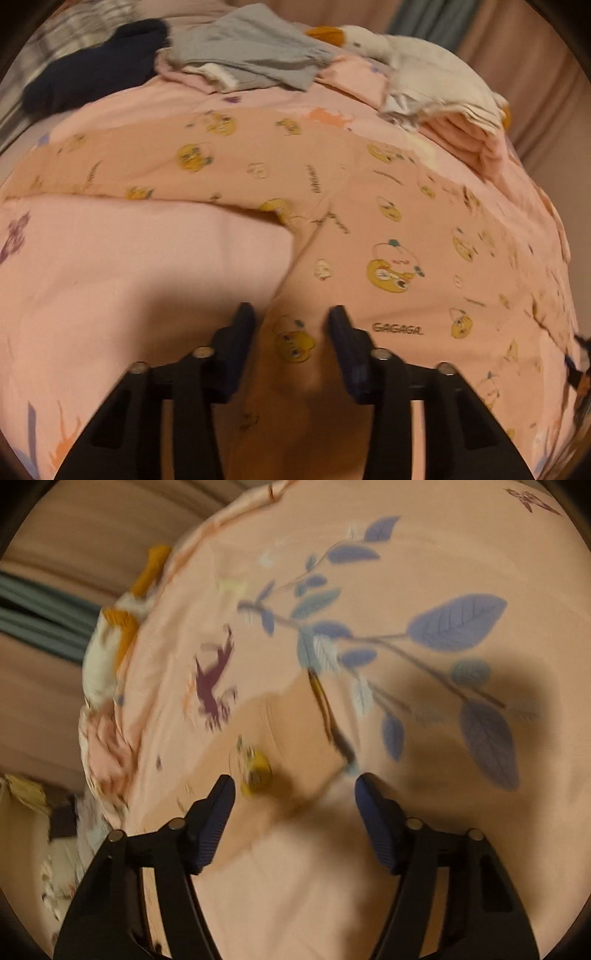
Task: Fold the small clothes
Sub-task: 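Lower the right tool and grasp the cuff of a peach shirt sleeve, then carry the sleeve across the shirt body with the right tool and release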
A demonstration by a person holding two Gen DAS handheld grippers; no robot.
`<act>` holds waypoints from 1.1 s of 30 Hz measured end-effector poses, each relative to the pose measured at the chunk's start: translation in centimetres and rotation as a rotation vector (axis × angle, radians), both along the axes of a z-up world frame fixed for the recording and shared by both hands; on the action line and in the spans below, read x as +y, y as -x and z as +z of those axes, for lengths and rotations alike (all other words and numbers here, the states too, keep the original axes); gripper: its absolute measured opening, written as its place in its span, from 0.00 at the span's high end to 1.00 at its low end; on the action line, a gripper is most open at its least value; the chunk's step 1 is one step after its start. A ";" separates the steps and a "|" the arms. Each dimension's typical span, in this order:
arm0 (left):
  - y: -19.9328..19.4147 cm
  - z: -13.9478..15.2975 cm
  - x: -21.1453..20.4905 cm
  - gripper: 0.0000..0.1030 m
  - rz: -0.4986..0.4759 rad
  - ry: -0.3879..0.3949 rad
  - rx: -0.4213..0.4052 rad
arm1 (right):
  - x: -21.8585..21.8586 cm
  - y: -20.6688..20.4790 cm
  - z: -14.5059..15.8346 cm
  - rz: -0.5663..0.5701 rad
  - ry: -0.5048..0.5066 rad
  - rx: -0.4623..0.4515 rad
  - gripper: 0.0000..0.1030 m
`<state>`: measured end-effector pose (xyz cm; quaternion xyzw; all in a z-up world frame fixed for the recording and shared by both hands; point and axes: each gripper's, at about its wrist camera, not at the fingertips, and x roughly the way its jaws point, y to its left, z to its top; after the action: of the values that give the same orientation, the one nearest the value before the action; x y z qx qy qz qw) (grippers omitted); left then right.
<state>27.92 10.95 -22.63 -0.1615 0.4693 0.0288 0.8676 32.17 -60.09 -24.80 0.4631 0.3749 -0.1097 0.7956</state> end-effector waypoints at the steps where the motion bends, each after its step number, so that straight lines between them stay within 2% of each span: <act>1: -0.2 -0.2 0.1 0.67 0.006 -0.006 -0.008 | 0.1 -0.1 0.2 -0.016 0.026 0.007 0.61; 2: 0.0 -0.3 0.0 0.67 0.014 -0.004 -0.023 | 0.2 -0.3 0.3 -0.034 0.056 0.042 0.83; 3: 0.1 -0.4 0.0 0.68 0.017 -0.004 -0.034 | 0.2 -0.5 0.1 -0.049 0.076 0.074 0.90; 6: -0.4 -0.5 0.5 0.72 0.034 0.022 -0.034 | 0.2 -0.5 0.7 -0.058 0.089 0.073 0.91; 9: -0.4 -0.7 1.2 0.75 0.036 0.058 -0.042 | 1.4 -0.4 4.0 -0.030 0.159 0.038 0.91; 11: -0.3 -0.8 1.0 0.76 0.022 0.041 -0.056 | 3.0 -0.8 6.5 0.019 0.205 -0.005 0.91; 15: 0.0 -0.9 1.0 0.78 0.052 0.053 -0.078 | 10.8 -4.0 13.6 0.205 0.295 -0.126 0.91; 17: 0.2 -1.1 1.4 0.78 0.080 0.091 -0.092 | 16.5 -6.0 16.5 0.324 0.287 -0.201 0.92; 19: 0.2 -1.1 1.4 0.78 0.077 0.094 -0.101 | 22.0 -7.6 18.2 0.426 0.263 -0.255 0.92; 21: 0.3 -1.2 1.4 0.78 0.078 0.096 -0.110 | 29.6 -9.5 19.1 0.562 0.261 -0.288 0.92; 24: 0.4 -1.4 2.0 0.78 0.081 0.139 -0.123 | 39.2 -11.3 17.8 0.720 0.267 -0.273 0.92; 27: 0.6 -1.9 2.9 0.78 0.090 0.212 -0.140 | 47.7 -13.3 13.7 0.845 0.295 -0.181 0.90; 30: 0.5 -1.9 3.0 0.78 0.089 0.227 -0.146 | 52.3 -14.1 8.9 0.917 0.295 -0.081 0.88; 31: 0.4 -1.9 2.8 0.78 0.087 0.216 -0.148 | 53.1 -14.0 7.7 0.943 0.288 -0.042 0.85; 33: 0.5 -1.8 2.6 0.78 0.083 0.204 -0.152 | 54.5 -13.9 6.4 1.005 0.294 0.020 0.60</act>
<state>27.41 13.57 -24.43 -0.2696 0.3959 0.0045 0.8778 46.03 -5.56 -18.44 0.1085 0.5390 0.2299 0.8030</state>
